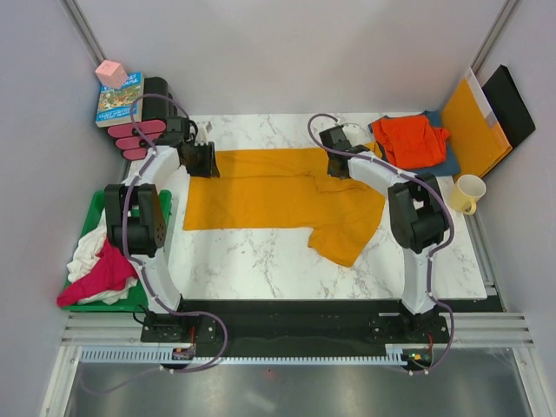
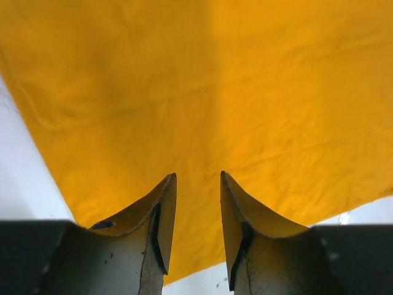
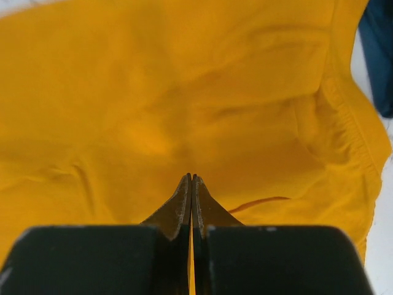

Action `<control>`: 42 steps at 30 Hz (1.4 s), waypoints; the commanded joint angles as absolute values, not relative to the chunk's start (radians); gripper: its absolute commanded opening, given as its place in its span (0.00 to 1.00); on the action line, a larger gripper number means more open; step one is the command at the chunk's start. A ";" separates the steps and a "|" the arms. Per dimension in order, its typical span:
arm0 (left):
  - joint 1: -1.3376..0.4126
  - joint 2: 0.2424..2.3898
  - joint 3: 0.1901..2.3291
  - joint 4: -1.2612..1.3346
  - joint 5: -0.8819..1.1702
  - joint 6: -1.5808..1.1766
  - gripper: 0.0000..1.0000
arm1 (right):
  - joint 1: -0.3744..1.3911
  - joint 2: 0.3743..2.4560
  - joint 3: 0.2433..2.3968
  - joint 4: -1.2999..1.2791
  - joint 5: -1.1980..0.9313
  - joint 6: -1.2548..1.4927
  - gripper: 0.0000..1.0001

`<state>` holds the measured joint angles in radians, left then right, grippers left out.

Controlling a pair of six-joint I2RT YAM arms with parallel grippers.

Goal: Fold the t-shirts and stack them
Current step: Fold the tshirt

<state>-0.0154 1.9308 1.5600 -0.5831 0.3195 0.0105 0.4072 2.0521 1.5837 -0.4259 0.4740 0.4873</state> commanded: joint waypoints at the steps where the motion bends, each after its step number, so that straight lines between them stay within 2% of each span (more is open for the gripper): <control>1: -0.017 1.898 1.450 -0.542 0.330 0.026 0.42 | 0.400 2.075 1.533 -0.393 0.499 0.512 0.00; 8: -0.017 1.821 1.375 -0.549 0.310 0.063 0.42 | 0.402 2.125 1.513 -0.411 0.492 0.534 0.00; 15: -0.015 1.747 1.307 -0.581 0.307 0.092 0.42 | 0.402 2.080 1.405 -0.486 0.505 0.574 0.00; 18: -0.017 1.709 1.279 -0.591 0.307 0.109 0.41 | 0.408 2.037 1.330 -0.500 0.522 0.597 0.05; 22: -0.017 1.678 1.241 -0.589 0.321 0.126 0.42 | 0.410 1.999 1.272 -0.483 0.535 0.594 0.19; 24: -0.015 1.672 1.239 -0.588 0.325 0.121 0.43 | 0.410 1.977 1.276 -0.433 0.560 0.556 0.27; 30: -0.015 1.638 1.230 -0.578 0.364 0.103 0.43 | 0.408 1.890 1.417 -0.411 0.582 0.505 0.38; 35: -0.015 1.606 1.157 -0.578 0.365 0.118 0.43 | 0.452 1.803 1.454 -0.509 0.590 0.511 0.38; 42: -0.014 1.540 1.013 -0.594 0.284 0.100 0.46 | 0.569 1.551 1.165 -0.538 0.646 0.548 0.38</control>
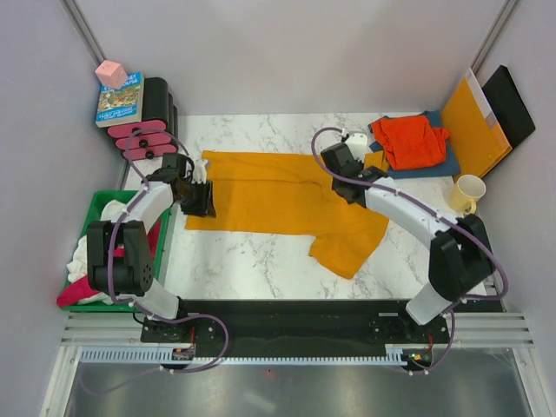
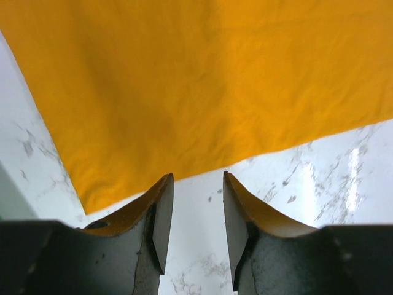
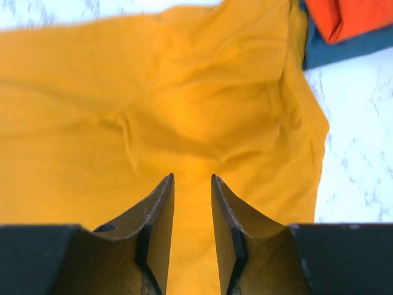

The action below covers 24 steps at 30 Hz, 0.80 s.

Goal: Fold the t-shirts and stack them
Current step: Fold the tshirt

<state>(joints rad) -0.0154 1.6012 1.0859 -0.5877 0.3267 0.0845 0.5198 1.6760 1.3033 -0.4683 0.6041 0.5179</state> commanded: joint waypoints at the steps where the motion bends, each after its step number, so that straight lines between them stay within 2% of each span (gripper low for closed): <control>1: -0.014 1.531 0.999 -0.595 0.275 0.098 0.46 | 0.586 1.525 1.138 -0.543 0.649 0.560 0.38; 6: -0.002 1.526 0.965 -0.611 0.210 0.092 0.50 | 0.618 1.382 1.005 -0.574 0.660 0.626 0.38; 10: 0.110 1.511 0.979 -0.601 0.209 0.057 0.54 | 0.638 1.336 0.956 -0.574 0.647 0.658 0.38; 14: 0.140 1.517 0.988 -0.609 0.158 0.032 0.57 | 0.650 1.319 0.928 -0.578 0.644 0.681 0.38; 24: 0.143 1.683 1.023 -0.627 0.192 0.051 0.53 | 0.652 1.333 0.917 -0.563 0.649 0.667 0.39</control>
<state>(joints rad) 0.1425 1.6390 0.9886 -0.6205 0.1814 0.0597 0.6487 1.3396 0.9108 -0.5770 0.6277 0.6590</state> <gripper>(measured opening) 0.543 0.386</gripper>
